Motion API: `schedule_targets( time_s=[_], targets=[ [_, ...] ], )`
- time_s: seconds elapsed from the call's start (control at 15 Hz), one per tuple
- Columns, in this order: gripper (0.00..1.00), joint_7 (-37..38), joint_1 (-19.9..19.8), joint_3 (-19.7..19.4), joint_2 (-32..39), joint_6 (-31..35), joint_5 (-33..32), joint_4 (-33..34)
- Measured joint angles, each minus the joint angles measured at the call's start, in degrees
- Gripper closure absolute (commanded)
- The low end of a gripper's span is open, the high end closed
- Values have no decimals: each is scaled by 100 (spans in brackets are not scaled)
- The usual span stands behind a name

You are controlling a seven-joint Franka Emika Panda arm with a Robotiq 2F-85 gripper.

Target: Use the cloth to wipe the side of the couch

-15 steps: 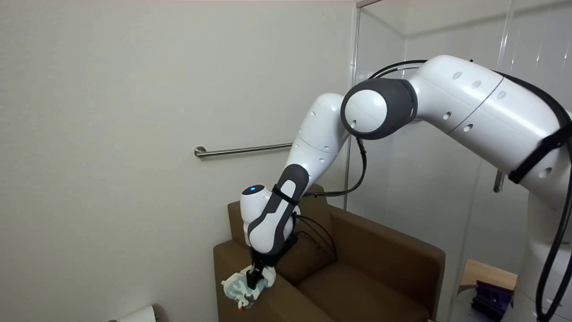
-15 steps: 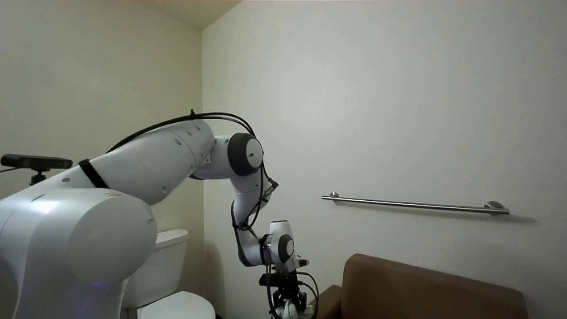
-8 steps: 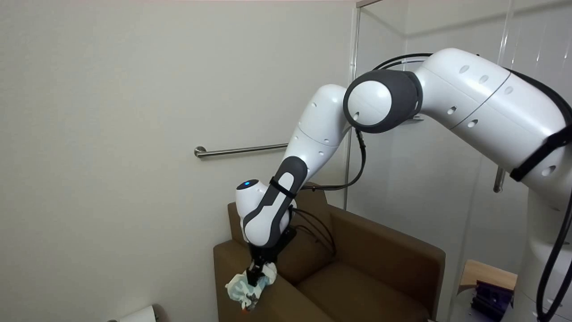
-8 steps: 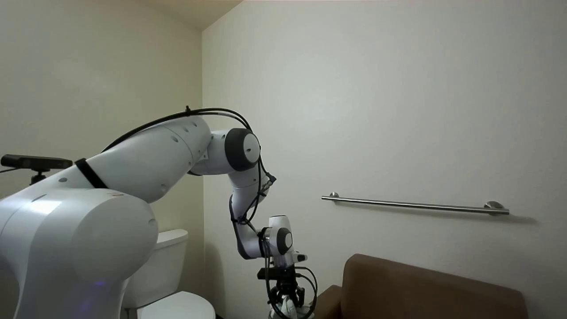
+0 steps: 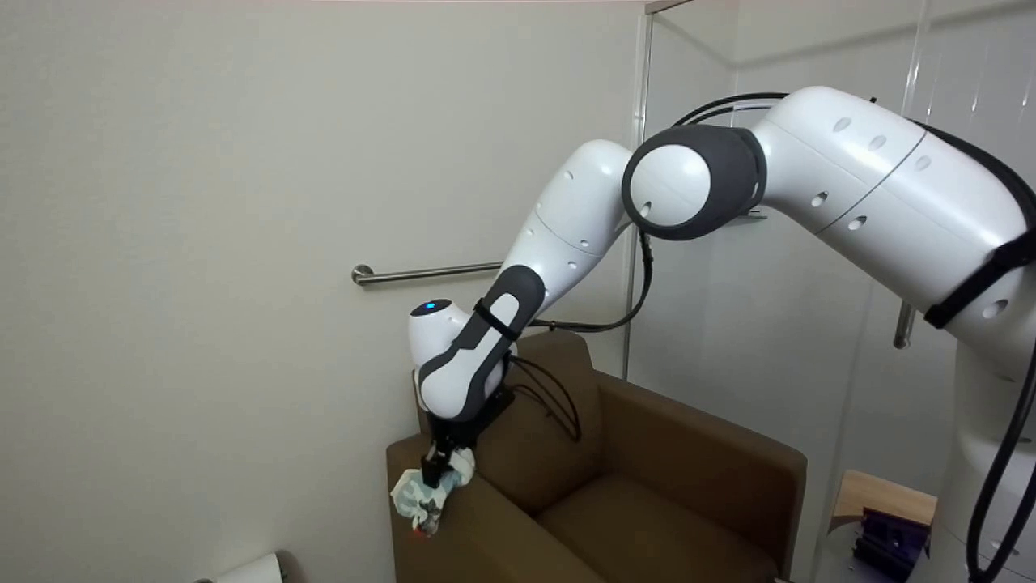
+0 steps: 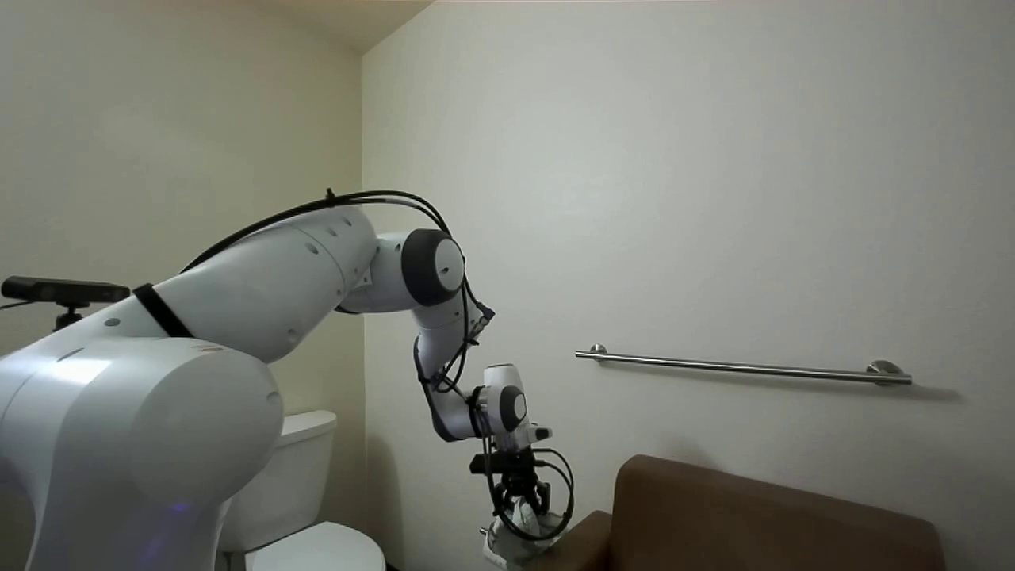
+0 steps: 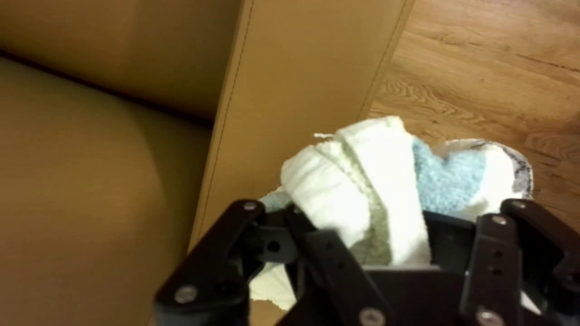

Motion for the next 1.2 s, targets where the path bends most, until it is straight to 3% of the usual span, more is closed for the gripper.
schedule_targets(
  time_s=[0.4, 0.73, 1.2],
  targets=[
    [92, -135, 421, 49, 151, -786, -430, 1009],
    [93, -409, 884, 125, 1050, -1637, -881, 1900],
    [93, -412, 1608, -526, 1857, -2999, -1897, 3529]
  ],
)
